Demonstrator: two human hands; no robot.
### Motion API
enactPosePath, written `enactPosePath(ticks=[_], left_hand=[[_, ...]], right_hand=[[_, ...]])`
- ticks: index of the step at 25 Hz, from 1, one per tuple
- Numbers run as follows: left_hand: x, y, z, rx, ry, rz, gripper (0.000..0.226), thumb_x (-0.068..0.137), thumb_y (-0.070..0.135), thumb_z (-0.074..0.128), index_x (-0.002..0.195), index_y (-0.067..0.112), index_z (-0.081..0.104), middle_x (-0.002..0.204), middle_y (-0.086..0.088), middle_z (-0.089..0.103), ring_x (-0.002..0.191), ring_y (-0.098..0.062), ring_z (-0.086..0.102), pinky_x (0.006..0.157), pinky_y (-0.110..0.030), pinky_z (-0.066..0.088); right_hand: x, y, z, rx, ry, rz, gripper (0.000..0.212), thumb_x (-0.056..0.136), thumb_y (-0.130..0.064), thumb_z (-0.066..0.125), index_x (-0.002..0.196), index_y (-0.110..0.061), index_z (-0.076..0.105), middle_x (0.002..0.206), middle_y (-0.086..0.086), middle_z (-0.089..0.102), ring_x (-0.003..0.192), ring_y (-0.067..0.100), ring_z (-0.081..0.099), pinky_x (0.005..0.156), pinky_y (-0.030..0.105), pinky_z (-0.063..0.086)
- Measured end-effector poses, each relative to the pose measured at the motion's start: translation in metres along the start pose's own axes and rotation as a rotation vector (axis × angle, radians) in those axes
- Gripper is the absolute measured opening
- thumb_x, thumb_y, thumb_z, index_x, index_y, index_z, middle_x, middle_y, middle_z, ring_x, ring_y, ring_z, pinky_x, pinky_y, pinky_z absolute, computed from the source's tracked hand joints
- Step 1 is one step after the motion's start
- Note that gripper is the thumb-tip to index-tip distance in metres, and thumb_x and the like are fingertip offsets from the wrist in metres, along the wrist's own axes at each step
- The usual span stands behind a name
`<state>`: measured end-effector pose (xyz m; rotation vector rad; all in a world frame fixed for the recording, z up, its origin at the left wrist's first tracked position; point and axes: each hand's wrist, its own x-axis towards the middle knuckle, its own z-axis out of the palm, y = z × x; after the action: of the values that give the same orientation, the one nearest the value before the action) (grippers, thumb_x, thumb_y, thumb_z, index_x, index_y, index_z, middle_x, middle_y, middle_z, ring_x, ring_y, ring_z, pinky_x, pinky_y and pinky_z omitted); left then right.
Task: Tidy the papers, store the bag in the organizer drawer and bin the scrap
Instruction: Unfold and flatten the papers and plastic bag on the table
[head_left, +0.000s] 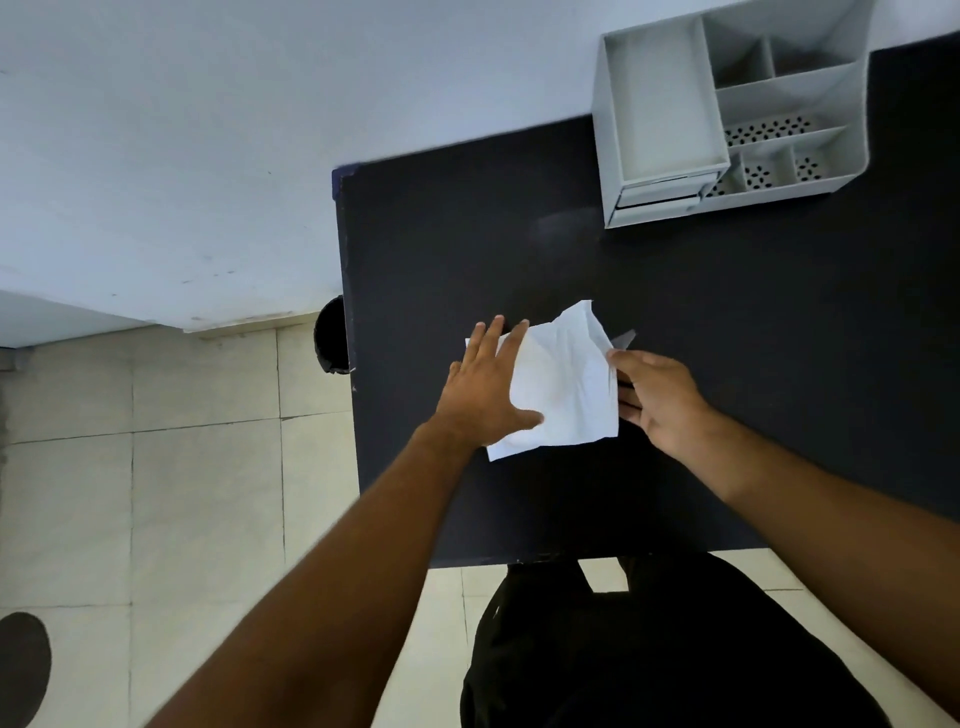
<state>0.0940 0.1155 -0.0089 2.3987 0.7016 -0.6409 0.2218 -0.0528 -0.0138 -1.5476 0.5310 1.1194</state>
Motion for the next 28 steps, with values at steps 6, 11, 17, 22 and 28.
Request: enactPosePath(ticks=[6, 11, 17, 22, 28], left_hand=[[-0.006, 0.071, 0.027, -0.543, 0.162, -0.212, 0.053, 0.082, 0.065, 0.069, 0.114, 0.022, 0.068, 0.100, 0.009, 0.069, 0.094, -0.009, 0.064, 0.082, -0.026, 0.054], [0.009, 0.076, 0.038, -0.836, 0.078, -0.398, 0.024, 0.090, 0.032, 0.074, 0.103, 0.011, 0.077, 0.099, 0.000, 0.076, 0.090, -0.020, 0.071, 0.088, -0.033, 0.059], [0.002, 0.064, 0.034, -0.971, 0.284, -0.614, 0.010, 0.091, 0.023, 0.068, 0.083, 0.018, 0.073, 0.085, 0.003, 0.071, 0.075, -0.014, 0.064, 0.062, -0.020, 0.050], [-0.007, 0.061, 0.023, -0.974, 0.127, -0.442, 0.014, 0.091, 0.029, 0.072, 0.095, 0.016, 0.075, 0.094, 0.006, 0.075, 0.065, -0.009, 0.062, 0.065, -0.015, 0.045], [0.020, 0.037, 0.010, -0.601, 0.397, -0.512, 0.033, 0.092, 0.038, 0.062, 0.115, 0.016, 0.066, 0.112, 0.002, 0.066, 0.094, -0.018, 0.066, 0.067, -0.022, 0.045]], right_hand=[[-0.011, 0.002, -0.010, 0.037, -0.159, -0.018, 0.013, 0.096, -0.020, 0.064, 0.094, -0.009, 0.072, 0.099, 0.009, 0.079, 0.092, 0.024, 0.076, 0.080, 0.036, 0.061], [-0.006, 0.001, -0.029, 0.009, -0.237, 0.022, 0.017, 0.096, -0.019, 0.065, 0.106, -0.008, 0.073, 0.104, 0.010, 0.078, 0.096, 0.024, 0.076, 0.086, 0.038, 0.060], [0.013, 0.005, -0.053, -0.070, 0.029, 0.029, 0.020, 0.097, -0.021, 0.063, 0.113, -0.011, 0.068, 0.105, 0.008, 0.076, 0.090, 0.020, 0.075, 0.075, 0.033, 0.060], [0.010, -0.003, -0.061, -0.196, 0.034, -0.041, 0.022, 0.094, -0.021, 0.062, 0.116, -0.020, 0.067, 0.110, 0.003, 0.074, 0.097, 0.019, 0.072, 0.078, 0.034, 0.058], [0.013, -0.021, -0.055, -0.719, 0.089, -0.515, 0.042, 0.089, -0.020, 0.065, 0.131, -0.023, 0.062, 0.122, -0.008, 0.063, 0.112, 0.010, 0.057, 0.092, 0.024, 0.043]])
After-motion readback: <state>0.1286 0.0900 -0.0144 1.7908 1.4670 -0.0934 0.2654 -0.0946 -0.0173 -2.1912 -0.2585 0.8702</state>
